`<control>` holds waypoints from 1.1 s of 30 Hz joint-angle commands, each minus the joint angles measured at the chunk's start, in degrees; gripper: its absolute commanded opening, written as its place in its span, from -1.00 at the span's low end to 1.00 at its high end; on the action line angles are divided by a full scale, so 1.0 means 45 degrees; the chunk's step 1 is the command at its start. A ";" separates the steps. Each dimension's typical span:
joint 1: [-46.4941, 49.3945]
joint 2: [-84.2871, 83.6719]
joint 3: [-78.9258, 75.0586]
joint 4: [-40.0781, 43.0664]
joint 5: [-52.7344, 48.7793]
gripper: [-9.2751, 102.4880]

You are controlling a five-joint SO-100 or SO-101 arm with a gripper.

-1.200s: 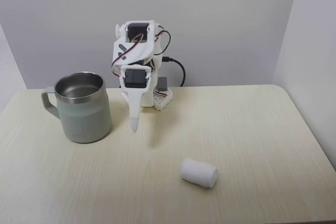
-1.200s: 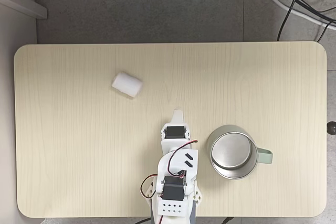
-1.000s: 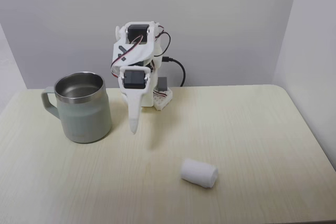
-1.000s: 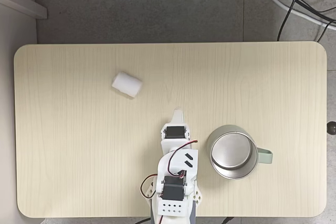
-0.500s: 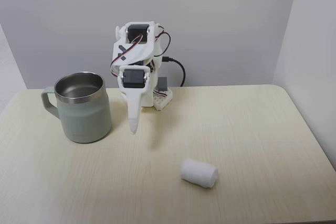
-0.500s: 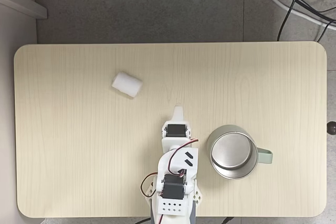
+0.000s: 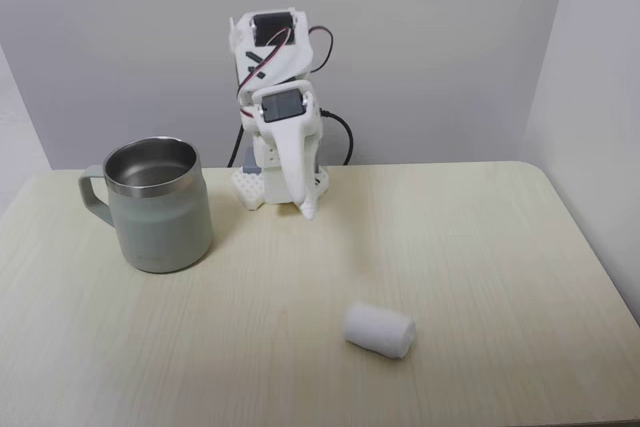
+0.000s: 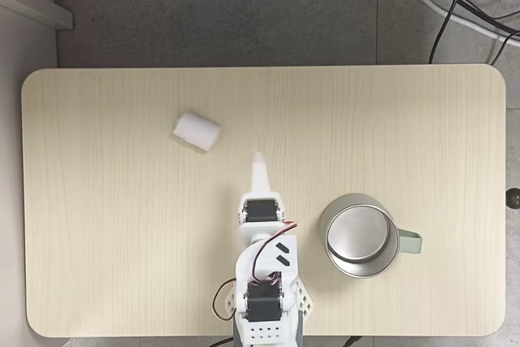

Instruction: Grasp a dressing and put it in the cup.

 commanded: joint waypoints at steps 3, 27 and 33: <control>-0.1426 0.3066 0.2227 -0.0293 0.1738 -0.26; -0.3262 1.6875 0.8398 -0.0684 0.4590 -0.27; -0.3027 1.8203 0.8457 -0.1191 0.4590 -0.29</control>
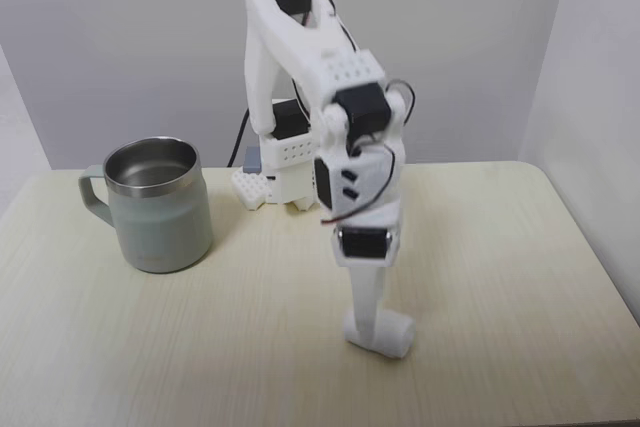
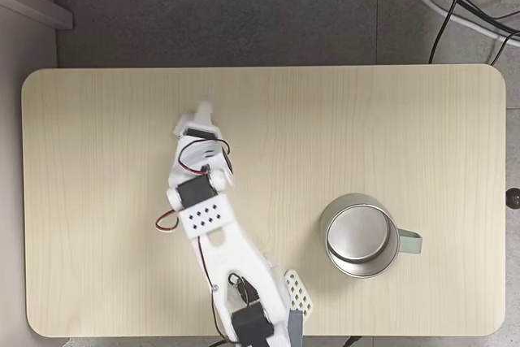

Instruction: Grasp a dressing and put it in the cup.

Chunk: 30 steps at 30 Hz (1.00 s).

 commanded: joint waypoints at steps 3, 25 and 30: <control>0.0352 0.1152 0.0898 -0.0547 -0.0078 -0.30; 0.0547 0.1953 0.1836 -0.0645 -0.2305 -0.83; 0.1074 -0.0488 0.1836 0.0293 -0.2832 -0.83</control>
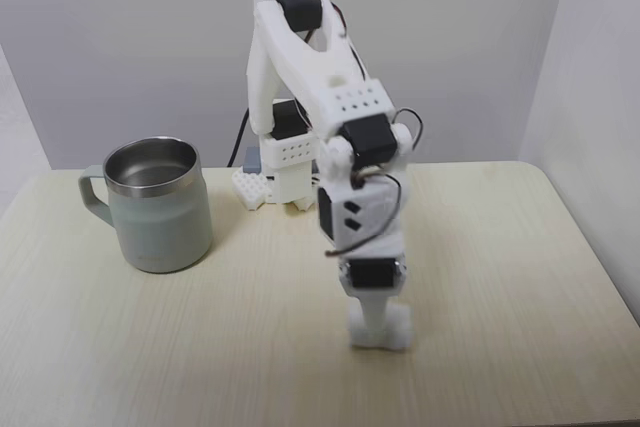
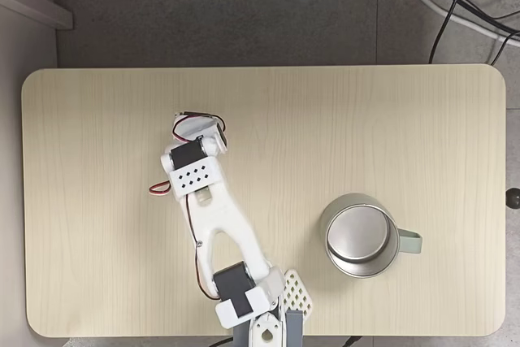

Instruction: Grasp a dressing and put it in the cup.

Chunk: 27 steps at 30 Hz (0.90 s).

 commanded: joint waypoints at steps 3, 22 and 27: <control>0.1133 -0.3965 0.0801 0.1582 -0.0723 -0.83; 0.9941 -0.6074 0.7285 0.9023 -0.1914 -0.83; 1.2227 -0.3887 0.9043 1.0977 -0.2852 -0.83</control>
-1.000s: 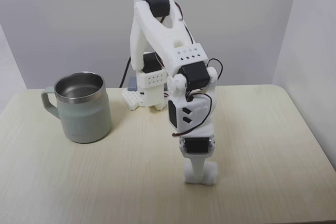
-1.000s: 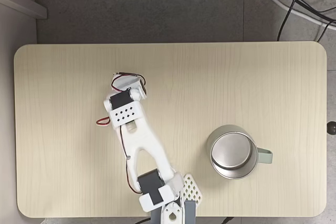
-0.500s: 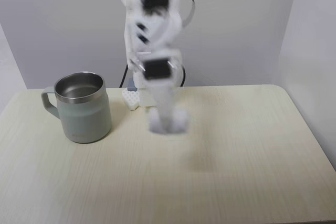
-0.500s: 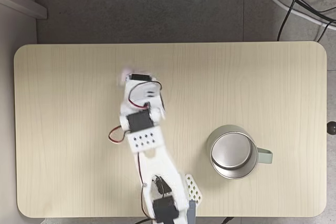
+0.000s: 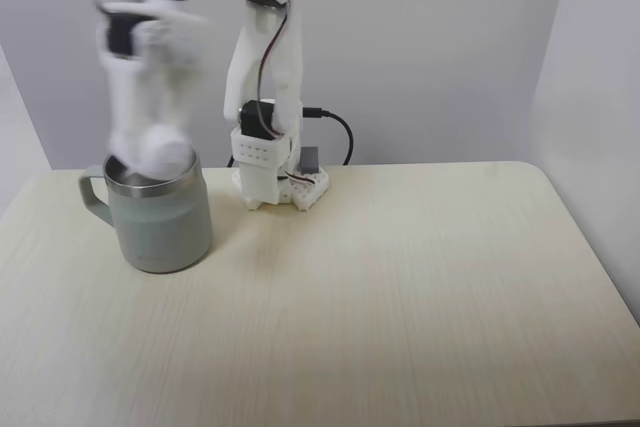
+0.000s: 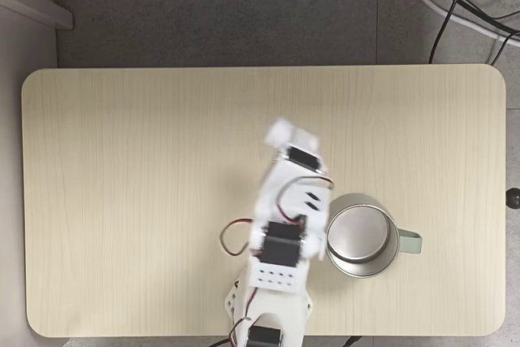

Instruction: Grasp a dressing and put it in the cup.

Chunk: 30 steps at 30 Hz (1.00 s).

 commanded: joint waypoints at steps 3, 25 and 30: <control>0.2500 0.1406 0.1523 0.1074 -0.1133 -0.83; 0.6875 -0.3398 -0.4258 0.1094 -0.7969 -0.84; 0.7188 -0.3789 -0.4961 0.0781 -0.8203 -0.84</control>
